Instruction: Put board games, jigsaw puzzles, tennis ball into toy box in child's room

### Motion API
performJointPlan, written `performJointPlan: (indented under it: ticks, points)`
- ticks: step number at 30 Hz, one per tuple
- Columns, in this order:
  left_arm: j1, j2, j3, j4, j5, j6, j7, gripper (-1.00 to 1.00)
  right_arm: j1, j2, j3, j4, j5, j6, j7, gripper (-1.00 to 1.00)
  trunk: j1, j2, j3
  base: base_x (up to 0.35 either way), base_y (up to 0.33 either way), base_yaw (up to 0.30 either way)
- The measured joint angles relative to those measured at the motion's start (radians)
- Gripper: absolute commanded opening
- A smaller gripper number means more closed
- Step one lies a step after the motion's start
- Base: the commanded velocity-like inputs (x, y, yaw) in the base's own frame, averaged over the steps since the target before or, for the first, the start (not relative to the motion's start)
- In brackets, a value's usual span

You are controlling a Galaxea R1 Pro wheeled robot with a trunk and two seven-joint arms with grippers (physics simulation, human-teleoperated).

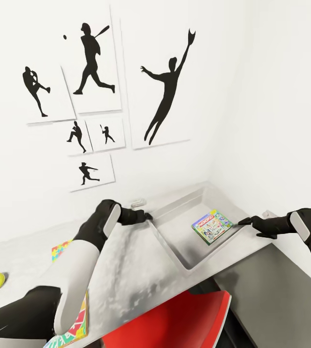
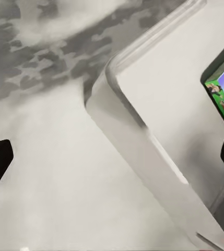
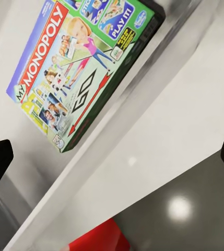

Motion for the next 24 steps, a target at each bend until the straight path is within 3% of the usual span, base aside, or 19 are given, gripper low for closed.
performJointPlan:
  ticks: [1, 2, 3, 9, 15, 24]
  points:
    - [0.0, 0.0, -0.001, 0.005, 0.031, -0.008, 0.034, 1.0, 0.0, 0.0, 0.0, 0.0, 0.0, 0.0, 0.0, 1.0, 0.0, 0.0, 0.0, 0.0, 0.0, 0.0]
    - [0.0, 0.0, -0.003, 0.013, 0.086, -0.02, 0.092, 1.0, 0.0, 0.0, 0.0, 0.0, 0.0, 0.0, 0.0, 1.0, 0.0, 0.0, 0.0, 0.0, 0.0, 0.0]
    - [0.0, 0.0, -0.005, 0.016, 0.111, -0.024, 0.117, 1.0, 0.0, 0.0, 0.001, 0.0, 0.0, 0.0, 0.0, 1.0, 0.0, 0.0, 0.0, 0.0, 0.0, 0.0]
    - [0.0, 0.0, -0.011, 0.024, 0.222, -0.039, 0.2, 1.0, 0.0, 0.0, 0.001, 0.0, 0.0, 0.0, 0.0, 1.0, 0.0, 0.0, 0.0, 0.0, 0.0, 0.0]
    - [-0.001, 0.0, -0.013, 0.025, 0.251, -0.044, 0.217, 1.0, 0.0, 0.0, 0.001, 0.0, 0.0, 0.0, 0.0, 1.0, 0.0, 0.0, 0.0, 0.0, 0.0, 0.0]
    - [-0.007, 0.0, -0.017, 0.027, 0.261, -0.046, 0.223, 1.0, 0.0, 0.0, 0.001, 0.0, 0.0, 0.0, 0.0, 1.0, 0.0, 0.0, 0.0, 0.0, 0.0, 0.0]
